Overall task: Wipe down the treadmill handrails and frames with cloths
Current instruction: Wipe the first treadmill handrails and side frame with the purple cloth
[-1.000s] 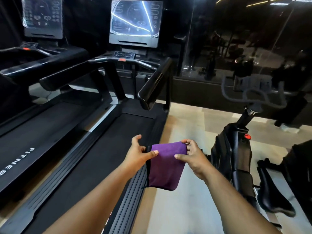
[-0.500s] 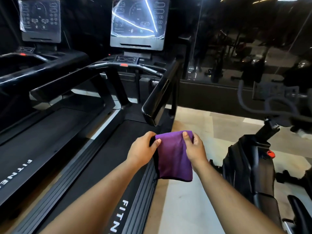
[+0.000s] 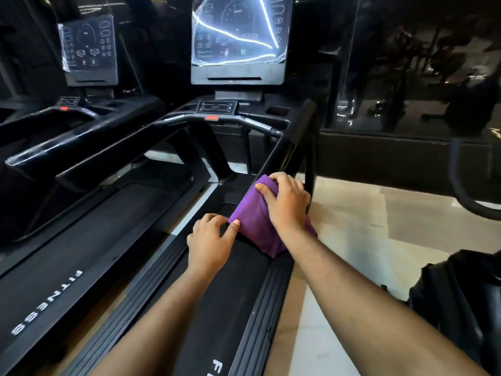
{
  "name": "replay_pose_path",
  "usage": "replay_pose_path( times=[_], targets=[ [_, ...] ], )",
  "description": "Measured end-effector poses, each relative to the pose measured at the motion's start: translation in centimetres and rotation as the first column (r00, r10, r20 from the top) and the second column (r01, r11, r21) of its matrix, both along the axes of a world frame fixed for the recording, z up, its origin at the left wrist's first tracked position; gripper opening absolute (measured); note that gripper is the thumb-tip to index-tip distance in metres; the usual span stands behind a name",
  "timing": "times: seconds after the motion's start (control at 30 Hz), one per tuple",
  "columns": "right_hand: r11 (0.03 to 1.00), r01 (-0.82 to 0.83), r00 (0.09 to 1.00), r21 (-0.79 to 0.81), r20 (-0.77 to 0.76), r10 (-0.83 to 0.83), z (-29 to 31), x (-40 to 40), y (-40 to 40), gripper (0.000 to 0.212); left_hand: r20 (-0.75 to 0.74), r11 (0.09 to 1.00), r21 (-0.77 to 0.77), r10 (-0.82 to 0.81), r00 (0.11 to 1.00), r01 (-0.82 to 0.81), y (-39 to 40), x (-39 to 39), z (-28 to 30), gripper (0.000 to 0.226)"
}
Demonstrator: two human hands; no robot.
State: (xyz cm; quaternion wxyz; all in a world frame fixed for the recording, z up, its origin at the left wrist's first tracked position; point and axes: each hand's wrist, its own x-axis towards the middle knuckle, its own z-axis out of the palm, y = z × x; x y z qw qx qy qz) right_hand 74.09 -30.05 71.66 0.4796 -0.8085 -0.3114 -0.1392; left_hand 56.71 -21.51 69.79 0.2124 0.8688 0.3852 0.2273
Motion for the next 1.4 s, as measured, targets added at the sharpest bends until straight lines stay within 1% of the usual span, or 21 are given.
replay_pose_path(
  times=[0.07,0.13,0.17,0.23,0.3,0.4,0.47,0.6,0.67,0.73,0.83,0.9,0.97,1.03,1.1,1.17,1.2,1.23,1.27,1.33,1.4],
  targets=[
    [0.991,-0.010,0.997,-0.133,-0.076,0.000,-1.5,0.4,2.5,0.054,-0.030,0.992,-0.102,0.068,0.997,-0.070,1.6,2.0,-0.3,0.036],
    [0.953,-0.200,0.960,-0.230,-0.239,0.144,-4.8,-1.4,3.5,0.074,0.083,0.961,-0.264,0.109,0.991,-0.084,2.8,3.0,-0.9,0.025],
    [0.929,-0.298,0.929,-0.219,-0.288,0.231,-6.7,-2.4,3.6,0.081,0.158,0.941,-0.332,0.119,0.980,-0.061,3.3,3.4,-1.4,0.020],
    [0.911,-0.371,0.902,-0.181,-0.302,0.307,-9.1,-3.0,3.6,0.088,0.254,0.923,-0.382,0.063,0.965,0.040,3.6,3.5,-2.2,0.025],
    [0.903,-0.390,0.898,-0.181,-0.290,0.330,-8.8,-1.1,4.6,0.084,0.312,0.905,-0.408,0.013,0.950,0.122,3.8,3.8,-2.5,0.042],
    [0.889,-0.417,0.882,-0.189,-0.321,0.345,-6.4,2.5,6.2,0.068,0.349,0.894,-0.421,0.008,0.937,0.149,4.2,5.8,-1.8,0.061],
    [0.908,-0.378,0.896,-0.179,-0.319,0.309,-6.4,2.6,6.3,0.063,0.335,0.881,-0.440,-0.020,0.942,0.175,4.2,7.5,-1.0,0.066],
    [0.942,-0.323,0.924,-0.093,-0.245,0.293,-9.5,-2.4,3.9,0.065,0.467,0.796,-0.518,-0.043,0.883,0.313,4.0,8.7,-1.5,0.072],
    [0.948,-0.317,0.919,-0.036,-0.261,0.297,-10.4,-1.6,4.2,0.063,0.483,0.776,-0.530,-0.053,0.874,0.340,4.2,8.9,-1.8,0.068],
    [0.968,-0.247,0.881,0.053,-0.403,0.247,-9.7,1.5,5.6,0.059,0.423,0.820,-0.482,-0.090,0.902,0.308,4.4,9.3,-2.0,0.069],
    [0.979,-0.139,0.774,0.152,-0.599,0.203,-9.0,4.2,6.6,0.063,0.196,0.933,-0.241,-0.222,0.955,0.267,4.2,9.7,-1.9,0.076],
    [0.983,-0.115,0.802,0.141,-0.571,0.175,-9.8,1.7,5.9,0.069,0.128,0.946,-0.187,-0.245,0.961,0.266,4.3,9.7,-1.9,0.078],
    [0.968,-0.141,0.830,0.210,-0.508,0.231,-11.1,-2.4,4.6,0.072,0.119,0.946,-0.183,-0.248,0.961,0.266,4.3,9.5,-2.1,0.079],
    [0.951,-0.151,0.822,0.269,-0.500,0.272,-12.3,-2.7,4.2,0.069,0.102,0.948,-0.187,-0.243,0.965,0.258,4.3,9.5,-2.0,0.080],
    [0.943,-0.082,0.748,0.322,-0.606,0.272,-11.9,1.2,5.7,0.064,0.059,0.951,-0.179,-0.244,0.968,0.251,4.2,9.6,-1.9,0.082],
    [0.929,0.106,0.525,0.354,-0.813,0.250,-10.6,6.0,6.8,0.058,0.033,0.956,-0.166,-0.240,0.970,0.242,4.0,9.6,-1.7,0.084],
    [0.922,0.160,0.437,0.354,-0.862,0.255,-10.1,6.9,7.1,0.058,0.032,0.957,-0.161,-0.238,0.971,0.240,3.9,9.6,-1.6,0.085],
    [0.924,0.163,0.455,0.346,-0.857,0.240,-9.7,6.6,7.0,0.060,0.035,0.957,-0.160,-0.240,0.970,0.243,3.9,9.7,-1.5,0.087],
    [0.943,0.105,0.567,0.316,-0.798,0.205,-9.8,5.1,6.7,0.063,0.043,0.955,-0.164,-0.242,0.969,0.246,3.9,9.7,-1.5,0.088],
    [0.963,-0.065,0.792,0.263,-0.573,0.210,-10.7,-0.1,5.6,0.071,0.069,0.954,-0.165,-0.241,0.968,0.249,4.1,9.8,-1.9,0.089],
    [0.965,-0.198,0.840,0.173,-0.477,0.258,-11.4,-1.7,4.8,0.068,0.084,0.954,-0.165,-0.239,0.967,0.250,4.4,9.7,-2.3,0.086]
  ],
)
